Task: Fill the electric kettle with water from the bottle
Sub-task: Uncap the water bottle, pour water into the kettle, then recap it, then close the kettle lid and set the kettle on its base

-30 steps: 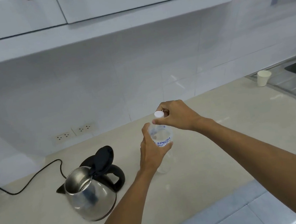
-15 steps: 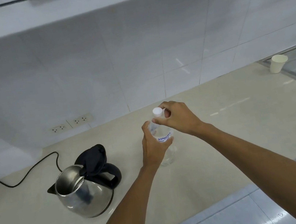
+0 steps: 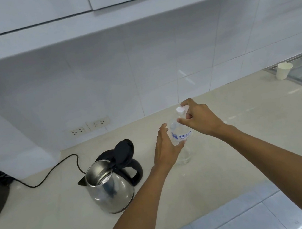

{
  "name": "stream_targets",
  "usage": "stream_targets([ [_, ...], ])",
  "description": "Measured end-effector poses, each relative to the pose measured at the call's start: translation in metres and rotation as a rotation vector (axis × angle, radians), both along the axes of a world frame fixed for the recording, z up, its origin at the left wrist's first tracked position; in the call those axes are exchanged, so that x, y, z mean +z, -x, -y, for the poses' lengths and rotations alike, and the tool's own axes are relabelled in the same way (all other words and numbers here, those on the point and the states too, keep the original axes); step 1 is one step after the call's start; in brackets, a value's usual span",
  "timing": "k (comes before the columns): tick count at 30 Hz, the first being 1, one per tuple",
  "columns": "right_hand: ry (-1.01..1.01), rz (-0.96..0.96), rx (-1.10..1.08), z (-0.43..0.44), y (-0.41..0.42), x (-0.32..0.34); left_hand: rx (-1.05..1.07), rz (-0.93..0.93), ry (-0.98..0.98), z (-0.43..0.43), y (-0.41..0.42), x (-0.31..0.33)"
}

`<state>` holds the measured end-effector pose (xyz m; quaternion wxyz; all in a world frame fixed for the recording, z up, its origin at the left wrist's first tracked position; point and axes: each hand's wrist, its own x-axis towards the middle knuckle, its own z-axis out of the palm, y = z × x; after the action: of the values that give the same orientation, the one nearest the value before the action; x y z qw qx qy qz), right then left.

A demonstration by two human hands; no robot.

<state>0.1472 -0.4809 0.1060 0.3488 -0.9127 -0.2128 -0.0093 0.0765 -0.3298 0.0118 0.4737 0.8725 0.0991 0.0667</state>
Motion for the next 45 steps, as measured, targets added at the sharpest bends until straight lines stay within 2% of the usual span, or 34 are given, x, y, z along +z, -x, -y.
stream_targets([
  [8,-0.010,0.038,0.021,-0.051,0.074,0.013,-0.081,0.110,-0.032,-0.045,0.080,0.029],
  [11,-0.006,0.042,0.058,-0.083,0.102,0.010,-0.070,0.150,-0.028,-0.074,0.119,0.036],
  [15,0.018,0.023,0.094,-0.122,0.133,-0.001,-0.005,0.178,-0.115,-0.126,0.166,0.038],
  [23,0.003,-0.168,-0.043,-0.166,0.145,-0.033,0.147,-0.011,-0.303,-0.220,0.210,0.030],
  [30,-0.080,-0.023,-0.064,-0.191,0.136,-0.041,0.257,-0.216,-0.244,-0.268,0.204,0.005],
  [37,0.029,0.111,0.266,-0.221,0.131,-0.035,0.157,-0.243,0.007,-0.281,0.185,-0.014],
  [42,0.213,0.214,0.477,-0.245,0.130,-0.046,0.134,-0.248,0.053,-0.290,0.184,-0.017],
  [45,0.349,0.197,0.585,-0.254,0.128,-0.059,0.126,-0.235,0.058,-0.291,0.184,-0.017],
])
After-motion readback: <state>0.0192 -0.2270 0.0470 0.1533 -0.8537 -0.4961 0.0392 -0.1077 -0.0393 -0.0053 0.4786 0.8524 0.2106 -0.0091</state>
